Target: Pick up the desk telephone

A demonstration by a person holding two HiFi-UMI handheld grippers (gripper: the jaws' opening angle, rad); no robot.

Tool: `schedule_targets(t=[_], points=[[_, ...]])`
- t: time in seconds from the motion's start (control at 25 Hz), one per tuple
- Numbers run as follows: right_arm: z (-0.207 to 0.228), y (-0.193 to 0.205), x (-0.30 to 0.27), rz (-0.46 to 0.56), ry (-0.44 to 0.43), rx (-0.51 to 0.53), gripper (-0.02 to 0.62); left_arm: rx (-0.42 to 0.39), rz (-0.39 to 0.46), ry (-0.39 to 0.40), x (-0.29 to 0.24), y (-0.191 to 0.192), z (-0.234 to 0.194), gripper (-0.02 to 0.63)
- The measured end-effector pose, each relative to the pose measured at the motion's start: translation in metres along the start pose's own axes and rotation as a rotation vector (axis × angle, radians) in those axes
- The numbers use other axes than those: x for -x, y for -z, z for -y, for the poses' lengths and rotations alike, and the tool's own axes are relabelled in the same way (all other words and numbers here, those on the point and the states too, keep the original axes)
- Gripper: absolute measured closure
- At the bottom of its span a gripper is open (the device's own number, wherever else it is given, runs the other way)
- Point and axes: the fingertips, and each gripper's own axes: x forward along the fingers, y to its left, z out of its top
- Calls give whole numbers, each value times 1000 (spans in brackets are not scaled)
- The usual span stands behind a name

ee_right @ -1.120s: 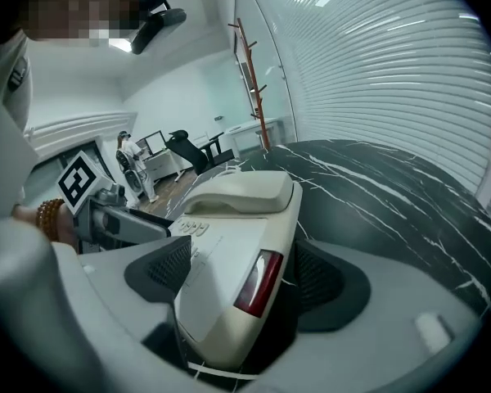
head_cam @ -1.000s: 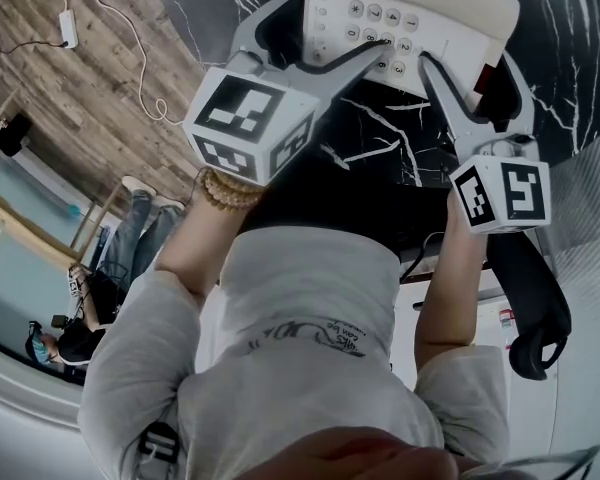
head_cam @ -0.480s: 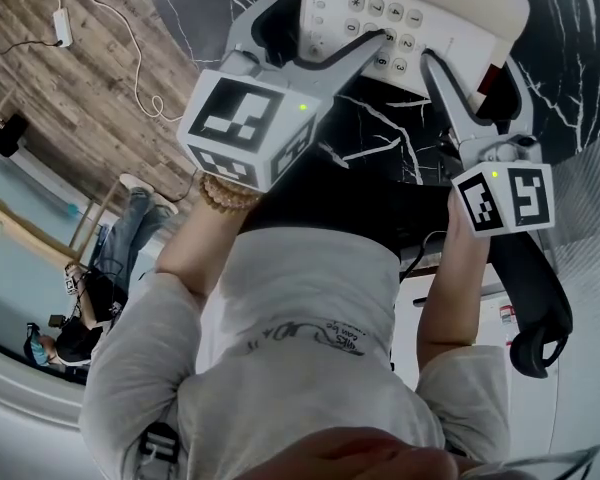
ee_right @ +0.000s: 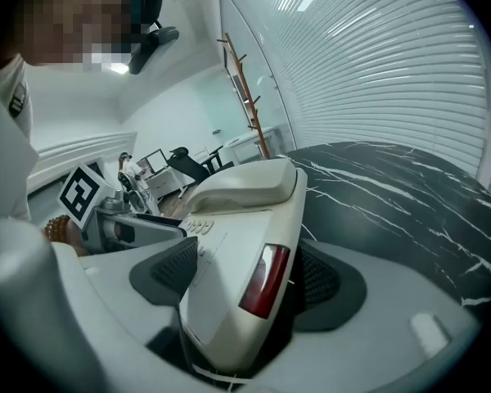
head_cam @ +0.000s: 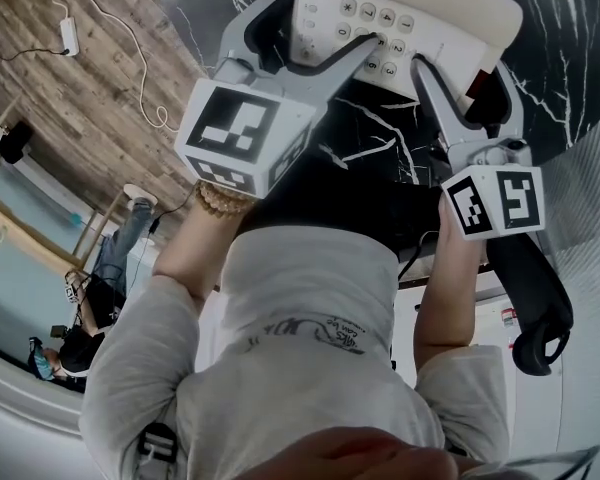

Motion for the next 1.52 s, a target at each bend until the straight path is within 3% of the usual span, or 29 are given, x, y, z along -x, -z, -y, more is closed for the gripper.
schedule_targets(t=[0.8, 1.16, 1.52], points=[[-51, -127, 83, 134, 45, 50, 244, -185, 98, -35, 84, -135, 65, 229], [-87, -207, 138, 212, 72, 81, 245, -241, 181, -33, 140, -215, 106, 227], [-122, -272, 190, 291, 92, 129, 247, -267, 255, -41, 193, -271, 145, 227]])
